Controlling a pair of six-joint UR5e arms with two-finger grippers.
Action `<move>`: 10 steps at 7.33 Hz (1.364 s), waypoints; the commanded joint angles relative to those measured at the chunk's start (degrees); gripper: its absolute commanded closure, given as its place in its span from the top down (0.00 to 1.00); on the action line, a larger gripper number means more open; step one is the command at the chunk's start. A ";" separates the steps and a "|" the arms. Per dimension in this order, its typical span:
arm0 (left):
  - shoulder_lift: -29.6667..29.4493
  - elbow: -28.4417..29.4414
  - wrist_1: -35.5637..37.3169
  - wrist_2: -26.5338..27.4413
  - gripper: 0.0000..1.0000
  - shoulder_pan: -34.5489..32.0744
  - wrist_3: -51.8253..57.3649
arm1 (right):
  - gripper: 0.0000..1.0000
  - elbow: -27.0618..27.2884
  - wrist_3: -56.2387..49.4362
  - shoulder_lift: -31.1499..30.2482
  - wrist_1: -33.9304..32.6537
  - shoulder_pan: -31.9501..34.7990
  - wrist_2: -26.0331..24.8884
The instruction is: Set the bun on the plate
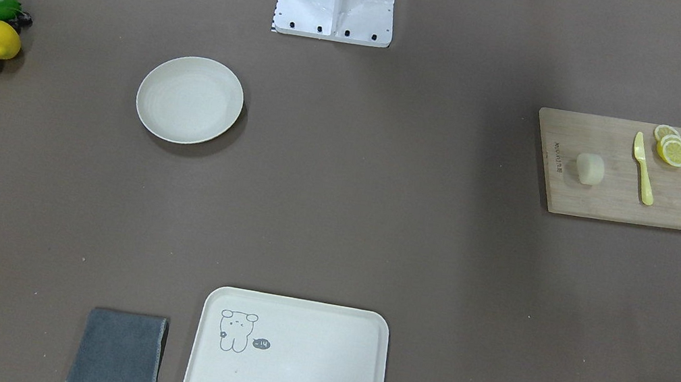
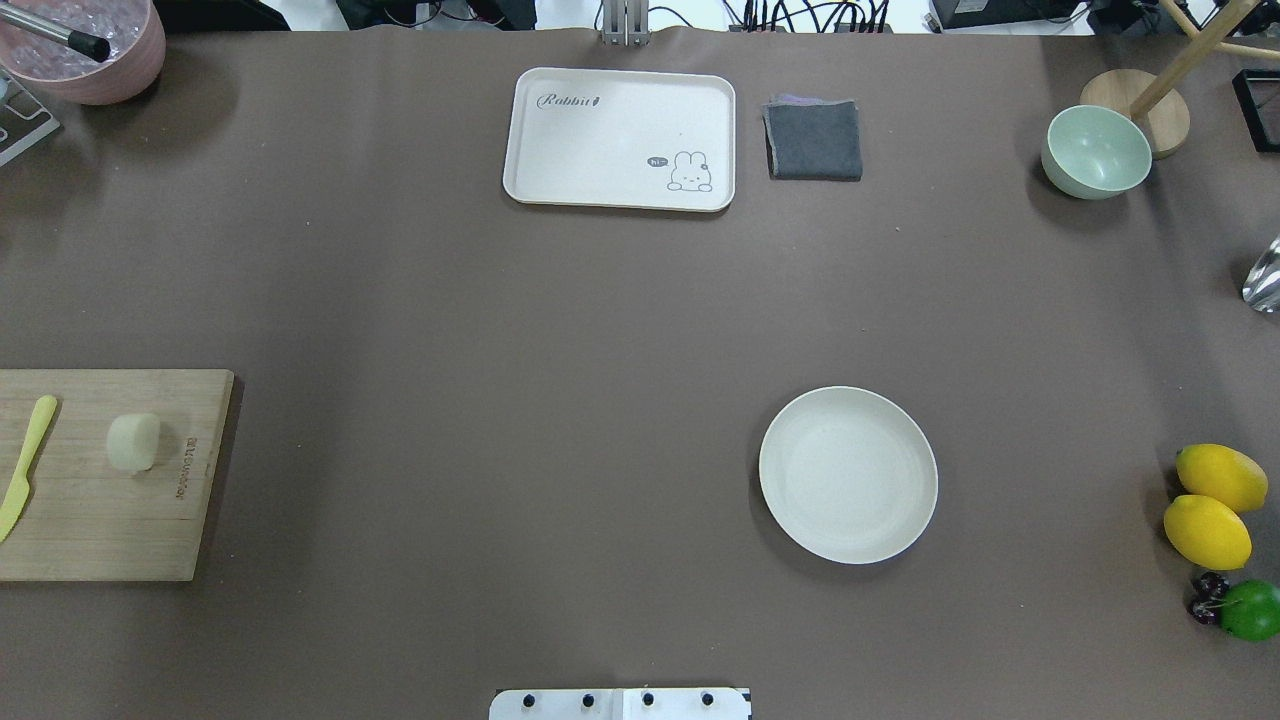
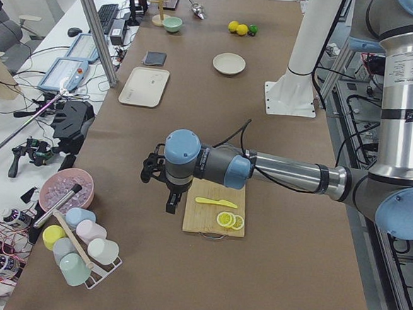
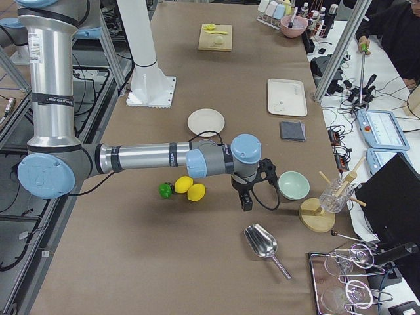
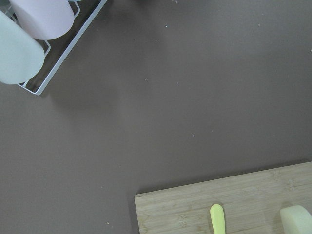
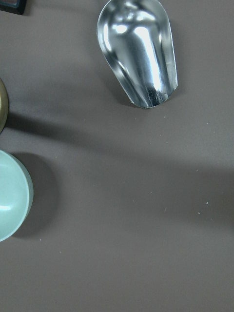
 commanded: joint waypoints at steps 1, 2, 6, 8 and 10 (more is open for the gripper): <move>0.29 1.66 -0.53 4.81 0.97 0.00 0.23 | 1.00 0.08 -0.05 0.04 0.07 -0.37 0.15; 0.29 2.45 -0.62 4.83 0.98 0.00 0.14 | 1.00 0.51 0.03 0.21 0.07 -0.37 0.32; 0.91 2.11 -1.93 4.57 0.98 0.00 0.14 | 1.00 0.87 -0.14 0.22 0.15 -0.37 0.06; 1.61 1.93 -4.05 4.39 0.98 0.35 -0.56 | 1.00 0.35 -0.05 -0.05 3.39 -0.98 -0.11; 1.09 1.84 -4.05 4.22 0.98 1.57 -1.09 | 1.00 -0.01 0.56 -1.53 7.85 -1.50 1.55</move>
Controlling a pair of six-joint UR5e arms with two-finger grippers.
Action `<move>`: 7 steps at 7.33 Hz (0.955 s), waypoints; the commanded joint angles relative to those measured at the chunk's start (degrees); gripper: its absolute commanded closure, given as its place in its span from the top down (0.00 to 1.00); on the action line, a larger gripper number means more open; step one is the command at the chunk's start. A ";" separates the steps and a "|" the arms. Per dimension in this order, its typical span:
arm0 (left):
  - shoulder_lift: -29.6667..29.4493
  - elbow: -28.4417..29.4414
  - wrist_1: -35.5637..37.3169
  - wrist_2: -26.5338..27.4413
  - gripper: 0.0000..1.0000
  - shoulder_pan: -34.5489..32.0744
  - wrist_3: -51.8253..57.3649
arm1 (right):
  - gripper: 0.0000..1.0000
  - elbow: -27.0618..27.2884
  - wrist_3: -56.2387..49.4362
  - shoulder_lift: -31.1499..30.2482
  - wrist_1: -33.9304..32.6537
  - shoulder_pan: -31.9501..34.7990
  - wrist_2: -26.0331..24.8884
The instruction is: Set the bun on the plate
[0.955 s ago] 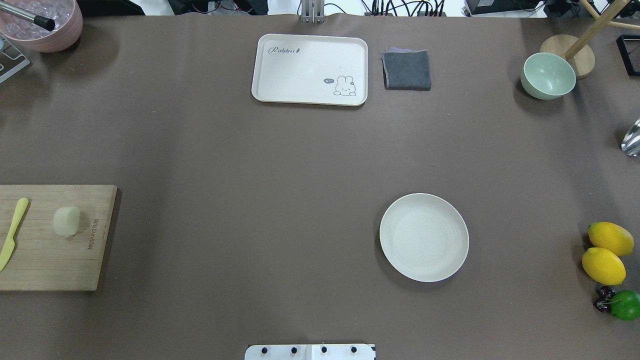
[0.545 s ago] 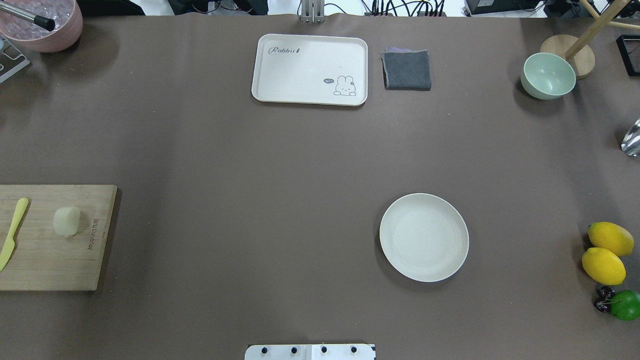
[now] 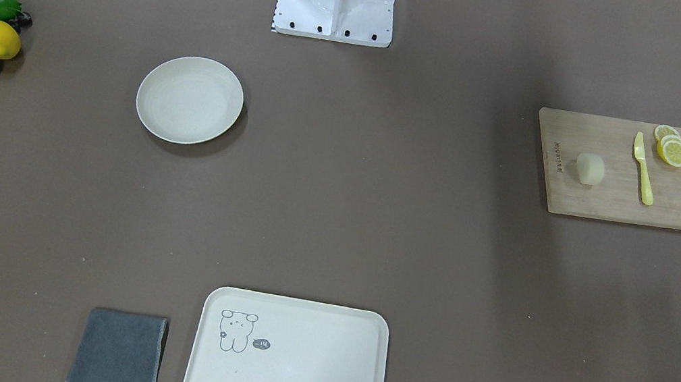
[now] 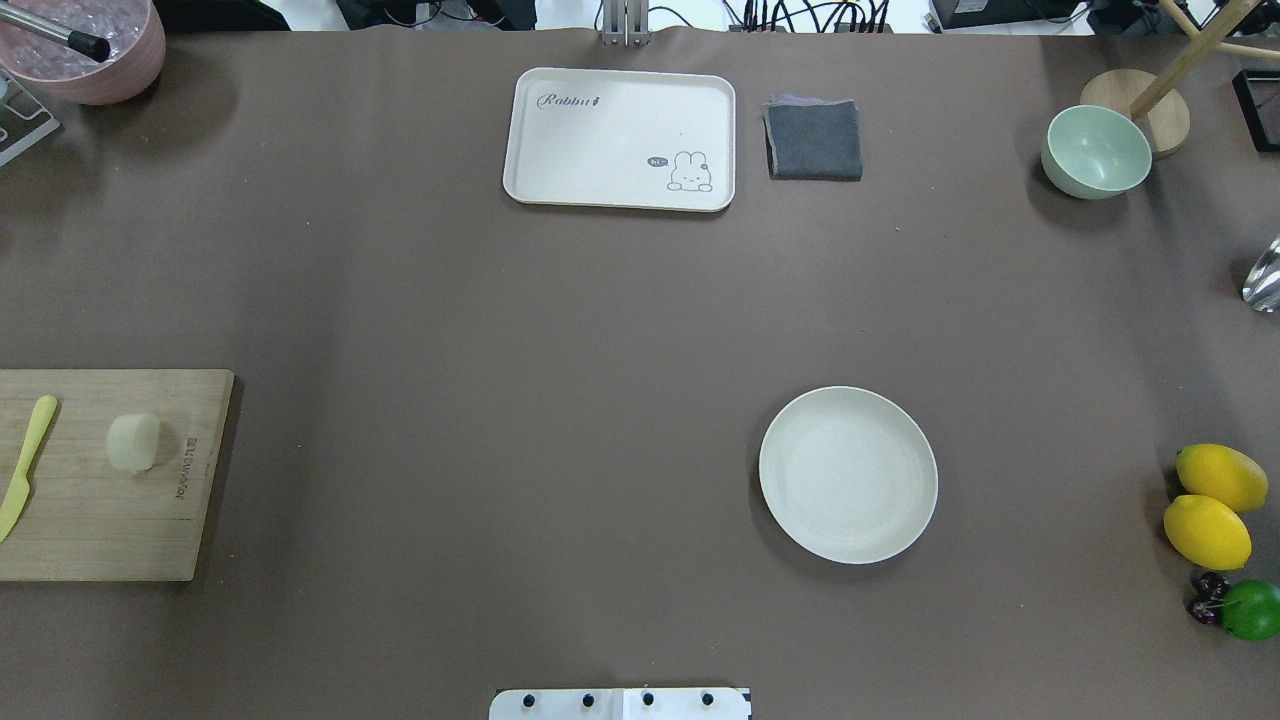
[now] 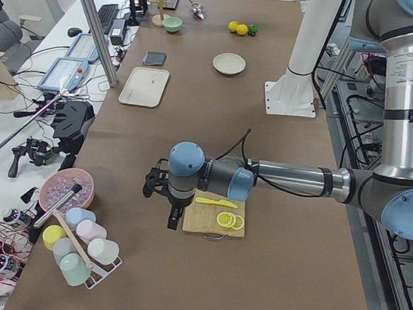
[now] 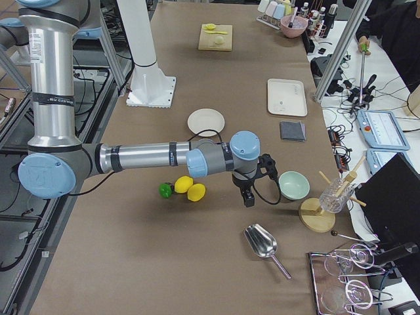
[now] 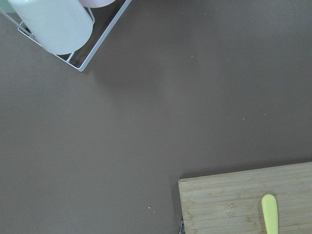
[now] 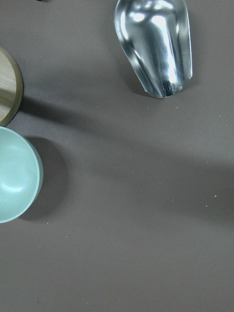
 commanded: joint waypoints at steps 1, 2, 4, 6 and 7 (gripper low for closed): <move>-0.23 -0.36 -2.12 -2.04 0.98 2.79 -6.78 | 1.00 -0.25 2.81 -0.91 6.79 -3.25 0.98; -0.24 0.69 -9.36 -1.71 0.98 6.55 -12.15 | 1.00 0.62 13.37 0.22 8.57 -7.63 1.77; -0.58 0.52 -15.47 -1.54 0.98 12.89 -26.27 | 1.00 0.98 32.79 0.76 22.04 -18.78 0.90; -1.11 0.52 -17.96 -1.54 0.97 15.80 -32.13 | 0.98 3.16 47.43 2.24 25.46 -26.63 -1.47; -2.59 0.43 -17.96 -1.45 0.97 17.12 -35.81 | 0.86 5.27 53.75 2.69 25.46 -30.66 -2.26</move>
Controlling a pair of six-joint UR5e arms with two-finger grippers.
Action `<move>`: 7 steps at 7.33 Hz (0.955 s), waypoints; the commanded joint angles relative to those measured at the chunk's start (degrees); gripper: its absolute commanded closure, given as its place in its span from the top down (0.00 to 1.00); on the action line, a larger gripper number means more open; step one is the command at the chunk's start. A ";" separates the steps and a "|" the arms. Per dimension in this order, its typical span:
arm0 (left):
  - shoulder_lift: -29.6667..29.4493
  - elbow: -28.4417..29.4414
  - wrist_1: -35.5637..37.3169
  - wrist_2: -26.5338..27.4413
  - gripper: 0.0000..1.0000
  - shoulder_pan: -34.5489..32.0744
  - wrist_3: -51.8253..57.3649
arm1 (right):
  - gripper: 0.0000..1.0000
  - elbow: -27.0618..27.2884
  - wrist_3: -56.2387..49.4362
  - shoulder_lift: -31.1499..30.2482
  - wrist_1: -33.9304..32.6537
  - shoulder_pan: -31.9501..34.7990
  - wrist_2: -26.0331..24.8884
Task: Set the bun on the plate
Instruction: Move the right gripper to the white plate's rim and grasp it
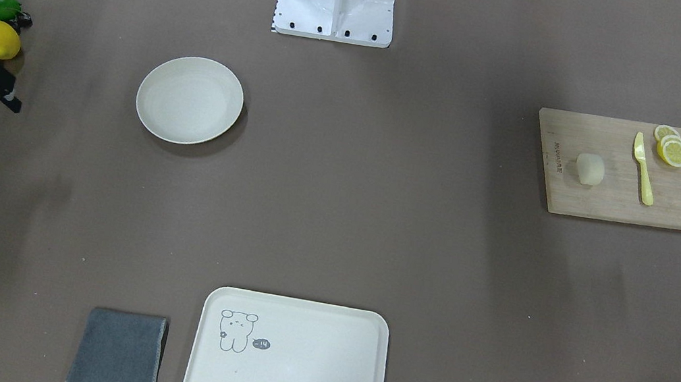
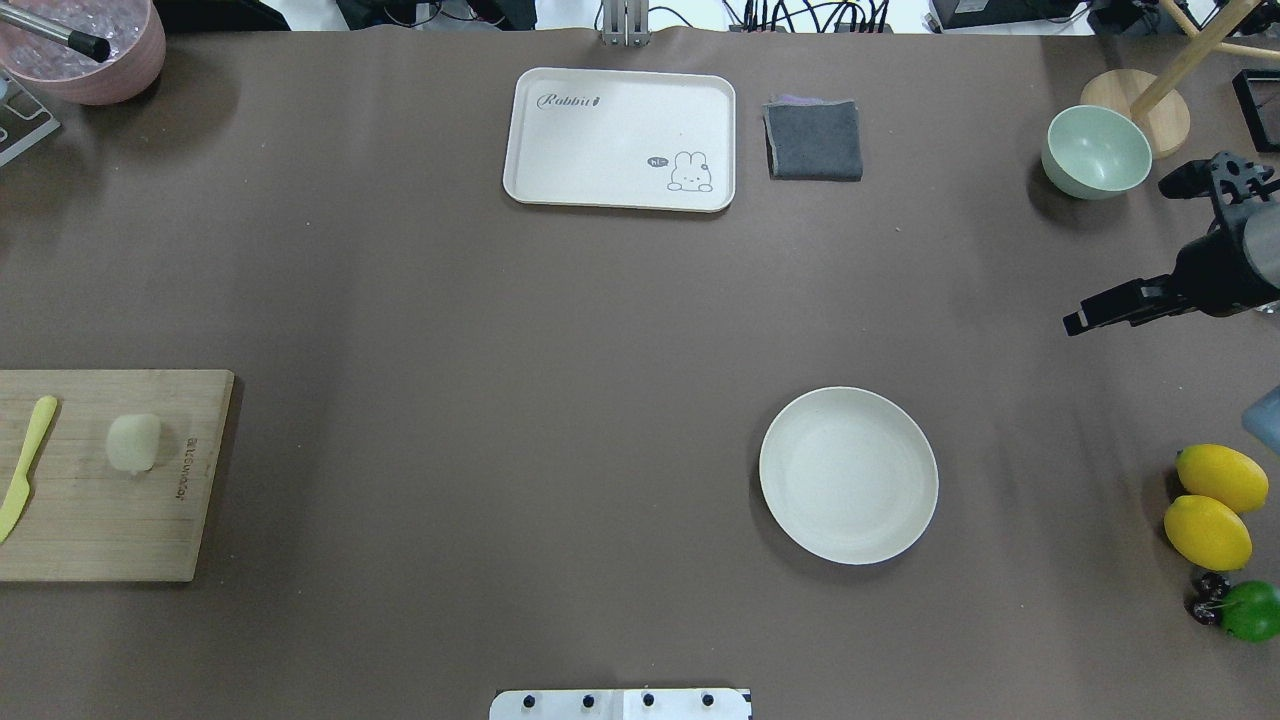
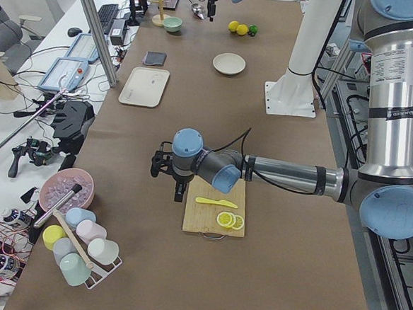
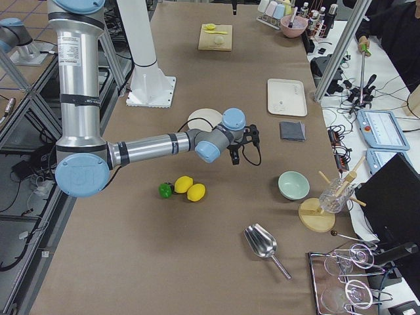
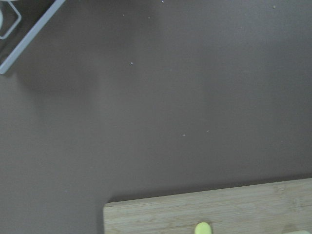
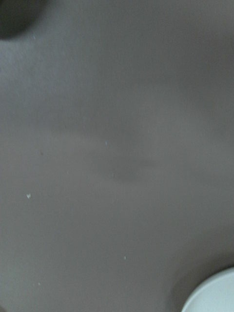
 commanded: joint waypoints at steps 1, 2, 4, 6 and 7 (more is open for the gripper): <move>-1.77 -0.09 -1.09 0.07 0.97 3.14 -6.50 | 0.79 3.52 15.97 2.50 0.77 -10.41 -4.80; -2.21 -0.09 -1.19 0.16 0.97 3.15 -7.30 | 0.68 3.79 20.13 3.91 0.51 -15.77 -8.49; -2.82 0.00 -1.19 0.16 0.97 3.77 -8.01 | 0.56 3.18 20.35 4.10 0.42 -20.72 -9.31; -2.83 -0.18 -1.19 0.16 0.97 3.77 -8.19 | 0.49 2.74 20.17 3.57 0.51 -22.24 -9.66; -2.83 -0.18 -1.19 0.16 0.97 3.86 -8.88 | 0.47 2.83 19.48 3.48 0.42 -20.85 -9.40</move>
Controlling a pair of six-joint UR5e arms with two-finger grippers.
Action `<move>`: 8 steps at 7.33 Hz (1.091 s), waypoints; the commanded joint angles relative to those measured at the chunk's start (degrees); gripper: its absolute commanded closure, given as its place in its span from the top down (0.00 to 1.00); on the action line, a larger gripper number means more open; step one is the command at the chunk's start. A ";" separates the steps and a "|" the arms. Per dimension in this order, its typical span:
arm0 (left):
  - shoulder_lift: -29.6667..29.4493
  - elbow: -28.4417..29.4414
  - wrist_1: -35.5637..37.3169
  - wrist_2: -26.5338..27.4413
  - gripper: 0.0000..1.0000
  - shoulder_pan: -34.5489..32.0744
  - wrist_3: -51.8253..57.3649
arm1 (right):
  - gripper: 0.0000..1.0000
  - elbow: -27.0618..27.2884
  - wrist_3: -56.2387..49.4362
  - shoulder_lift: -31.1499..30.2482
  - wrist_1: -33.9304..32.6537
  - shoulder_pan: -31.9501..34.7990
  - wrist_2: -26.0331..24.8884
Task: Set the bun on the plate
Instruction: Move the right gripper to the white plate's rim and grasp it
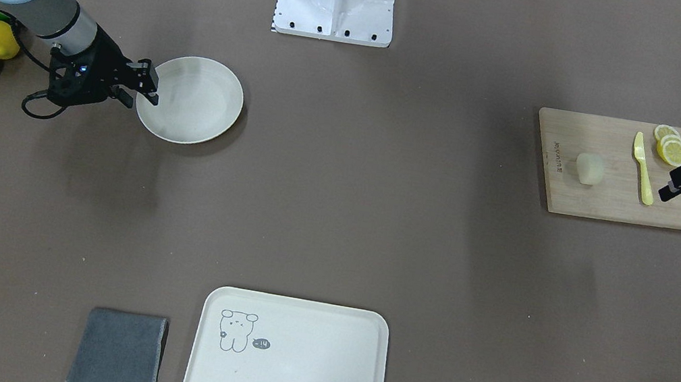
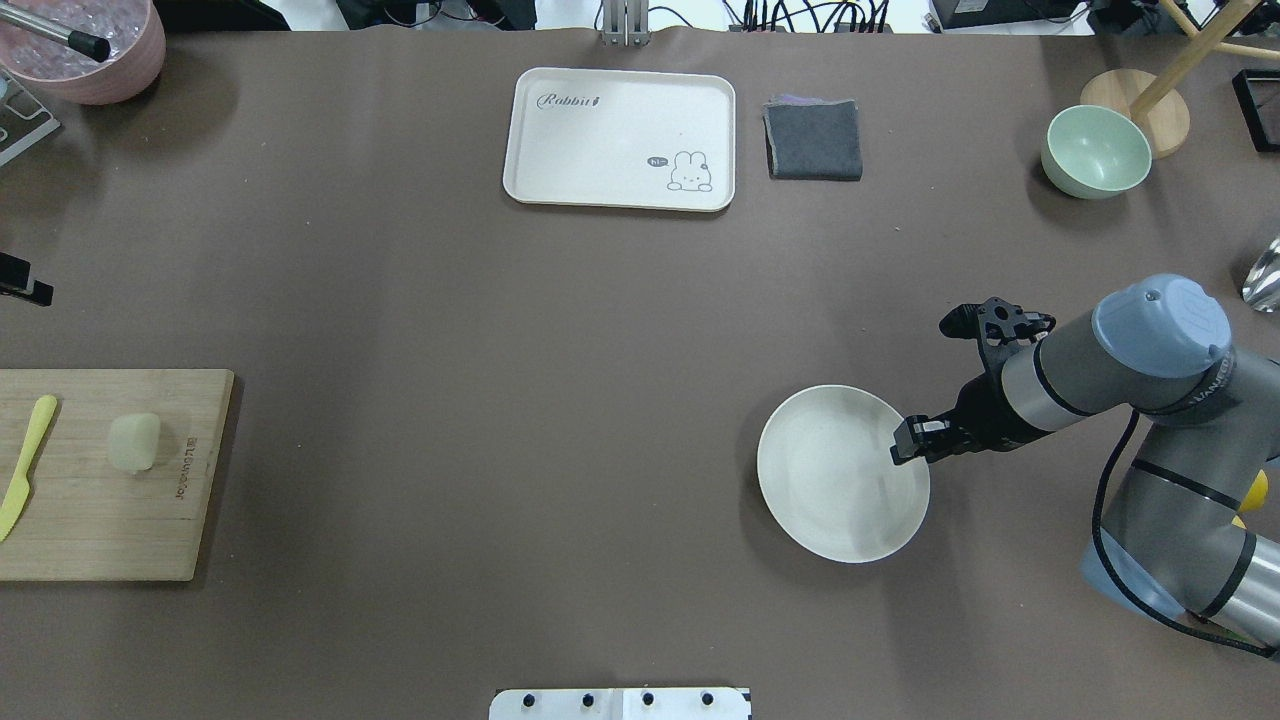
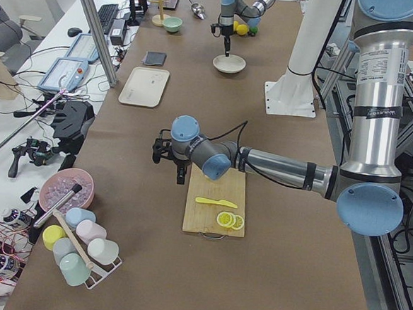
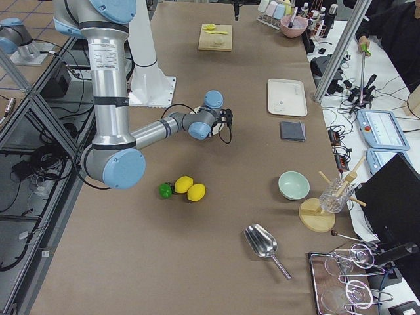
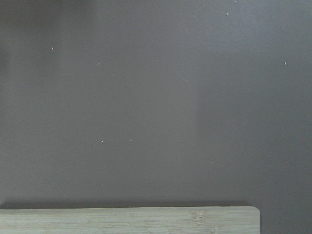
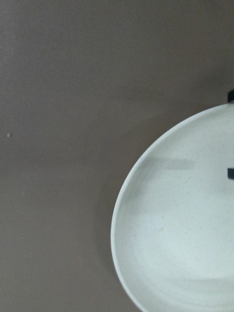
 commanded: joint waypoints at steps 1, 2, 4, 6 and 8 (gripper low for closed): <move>-0.05 -0.02 0.00 0.00 0.97 0.25 -0.75 | 0.46 0.06 -1.35 -0.25 -0.06 4.01 1.30; 0.04 -0.46 0.00 -0.09 0.97 0.42 -1.01 | 0.46 -0.03 -3.36 -0.16 -1.37 6.31 3.06; 0.39 -1.16 0.00 0.00 0.97 0.42 -1.11 | 0.46 -0.03 -5.83 0.10 -3.14 4.41 1.93; 0.31 -1.17 0.00 0.00 0.97 0.51 -1.02 | 0.48 0.06 -5.40 0.45 -3.14 0.90 0.10; 0.31 -1.25 0.00 0.00 0.97 0.42 -1.02 | 0.46 -0.12 -5.22 0.28 -3.05 -1.48 -1.40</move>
